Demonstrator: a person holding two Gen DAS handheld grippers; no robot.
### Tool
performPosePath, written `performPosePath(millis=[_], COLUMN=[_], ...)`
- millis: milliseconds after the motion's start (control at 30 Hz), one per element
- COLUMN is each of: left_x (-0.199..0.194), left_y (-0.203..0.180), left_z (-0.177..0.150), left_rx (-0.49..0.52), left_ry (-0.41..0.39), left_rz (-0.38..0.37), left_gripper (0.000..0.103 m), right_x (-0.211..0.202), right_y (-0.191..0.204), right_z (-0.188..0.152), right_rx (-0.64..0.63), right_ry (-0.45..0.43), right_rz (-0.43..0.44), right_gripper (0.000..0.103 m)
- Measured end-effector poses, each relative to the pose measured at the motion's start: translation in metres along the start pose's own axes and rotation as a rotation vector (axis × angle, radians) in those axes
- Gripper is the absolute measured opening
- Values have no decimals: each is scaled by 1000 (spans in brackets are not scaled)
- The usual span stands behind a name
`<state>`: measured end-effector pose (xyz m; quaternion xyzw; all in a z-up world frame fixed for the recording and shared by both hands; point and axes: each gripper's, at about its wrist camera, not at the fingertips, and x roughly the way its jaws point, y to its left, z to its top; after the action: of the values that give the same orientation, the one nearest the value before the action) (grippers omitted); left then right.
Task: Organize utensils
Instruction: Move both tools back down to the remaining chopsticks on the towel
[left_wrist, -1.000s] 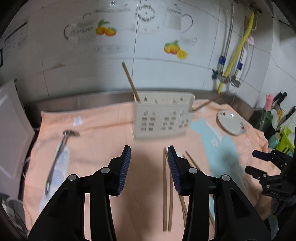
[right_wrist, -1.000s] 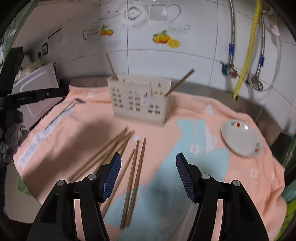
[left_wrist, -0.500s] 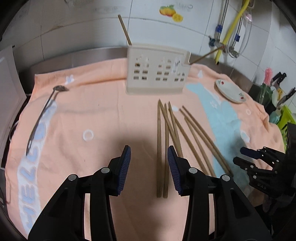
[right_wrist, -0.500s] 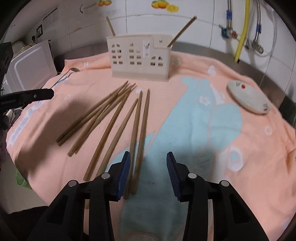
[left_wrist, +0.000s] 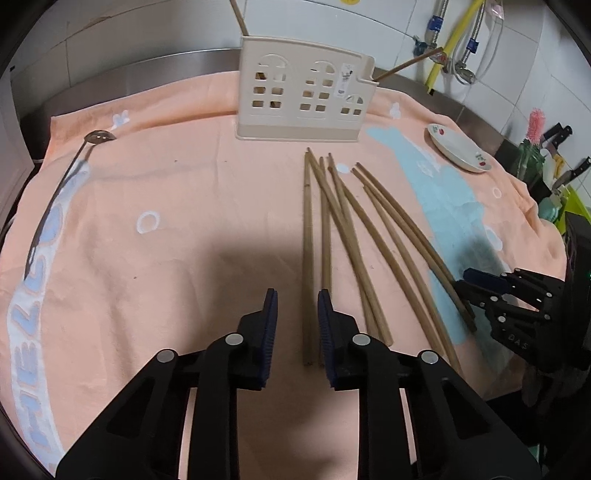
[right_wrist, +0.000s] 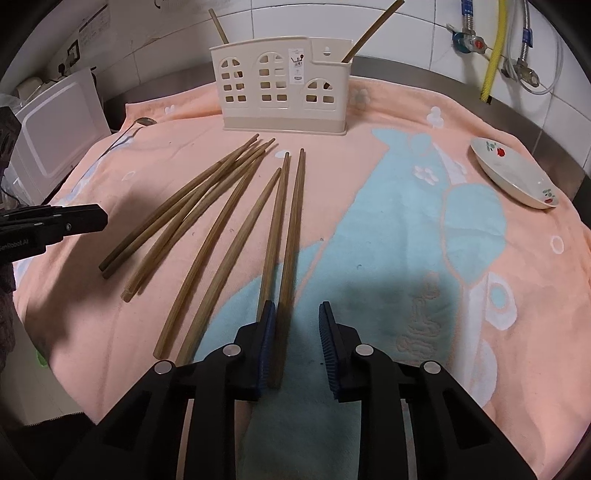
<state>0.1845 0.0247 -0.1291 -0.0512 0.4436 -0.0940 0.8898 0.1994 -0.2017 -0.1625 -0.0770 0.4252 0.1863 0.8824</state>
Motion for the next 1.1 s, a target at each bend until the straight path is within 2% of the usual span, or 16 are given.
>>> performPosePath(millis=[67,400,933,1033,1100], left_x=[-1,14,50,52,52], left_y=[-7,-45,-46,-47,-47], left_z=[0,-1,5,5,5], left_rx=[9,6,-59,-59,-57], left_ry=[-5,16,67,68,66], left_rz=[-19,-97,-58,-55,-50], left_gripper=[19,19,19,10,9], right_x=[3,4,2,2,2], right_y=[0,-2,-5,-5,-4], right_z=[0,-2,-5,-5,-5], right_rx=[2,-5,3,4,4], right_ry=[7,-5,-22,-24,-24], right_rz=[-7,-8,14,15,14], right_gripper=[19,15,15,15,15])
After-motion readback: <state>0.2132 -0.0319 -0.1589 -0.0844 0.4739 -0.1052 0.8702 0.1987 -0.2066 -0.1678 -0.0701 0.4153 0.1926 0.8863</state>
